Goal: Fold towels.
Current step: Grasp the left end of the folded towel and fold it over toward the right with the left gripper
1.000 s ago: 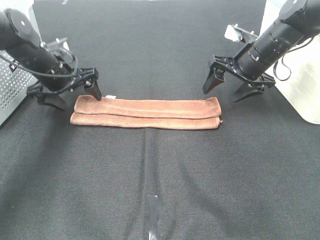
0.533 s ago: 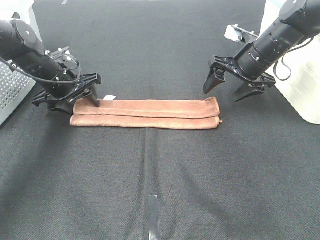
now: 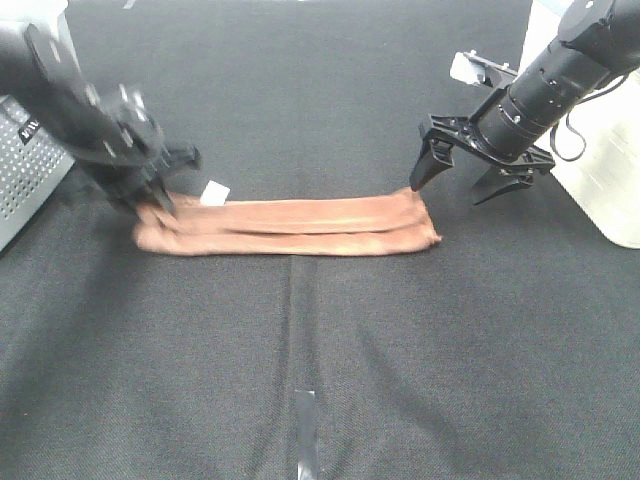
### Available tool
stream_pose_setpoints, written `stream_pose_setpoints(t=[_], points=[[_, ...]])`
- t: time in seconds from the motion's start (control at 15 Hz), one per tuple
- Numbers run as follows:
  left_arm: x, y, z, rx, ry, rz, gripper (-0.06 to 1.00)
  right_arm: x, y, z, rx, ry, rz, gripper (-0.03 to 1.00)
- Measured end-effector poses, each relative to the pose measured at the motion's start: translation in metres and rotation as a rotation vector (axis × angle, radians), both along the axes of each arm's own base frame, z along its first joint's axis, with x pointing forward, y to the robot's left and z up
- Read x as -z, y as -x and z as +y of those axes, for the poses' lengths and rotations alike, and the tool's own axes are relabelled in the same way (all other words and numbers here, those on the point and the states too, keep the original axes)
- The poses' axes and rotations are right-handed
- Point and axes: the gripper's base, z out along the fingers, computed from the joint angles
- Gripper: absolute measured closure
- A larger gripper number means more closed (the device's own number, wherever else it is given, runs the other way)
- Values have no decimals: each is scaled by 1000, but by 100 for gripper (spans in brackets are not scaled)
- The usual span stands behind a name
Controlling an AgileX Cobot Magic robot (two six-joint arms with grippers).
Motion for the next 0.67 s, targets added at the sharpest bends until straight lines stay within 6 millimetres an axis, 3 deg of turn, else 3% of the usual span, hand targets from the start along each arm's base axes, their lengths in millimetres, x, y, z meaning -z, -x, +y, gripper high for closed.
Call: stream_pose_setpoints(t=[0.2,0.27,0.33,0.53,0.6,0.67], points=[[-60,-4,2,1,-49,-26,89,1,3,1,-17,-6,34,13],[-72,-5,-2,7,-38,-33,89,1,5,1,-26,-7,49,13],[-81,-3,-20,23,19,-31,89,1,7,2,-35,-12,72,13],[-86,7,-81,66,185,-50,89,1,12,2,-23,-25,139,13],[-86,7,-81,66,185,-50,89,1,12,2,-23,-25,139,13],[-83,10,-101,83,214,-67,89,1,13,3,-25,-27,149,13]])
